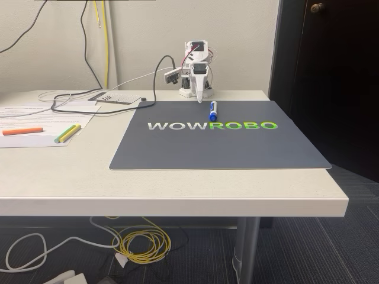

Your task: Pick up the blue marker.

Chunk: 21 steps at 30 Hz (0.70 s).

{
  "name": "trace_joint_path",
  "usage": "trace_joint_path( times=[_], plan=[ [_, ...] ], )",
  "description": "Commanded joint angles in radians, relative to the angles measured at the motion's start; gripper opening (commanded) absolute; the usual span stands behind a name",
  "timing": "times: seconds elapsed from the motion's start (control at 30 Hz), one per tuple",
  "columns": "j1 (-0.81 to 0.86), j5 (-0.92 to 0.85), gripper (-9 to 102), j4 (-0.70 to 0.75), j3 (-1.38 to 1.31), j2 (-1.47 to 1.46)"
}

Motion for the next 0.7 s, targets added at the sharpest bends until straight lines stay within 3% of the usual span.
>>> trace_joint_path(
  times=[0.0, 0.33, 0.5, 0.67],
  plan=[
    [-0.006, 0.0, 0, 0.003, -0.002, 0.061],
    [-0.009, -0.017, 0, -0.017, -0.008, 0.061],
    [-0.021, -0.155, 4, 0.0, -0.074, 0.06],
    [-0.035, -0.137, 6, 0.032, -0.227, -0.137]
  ],
)
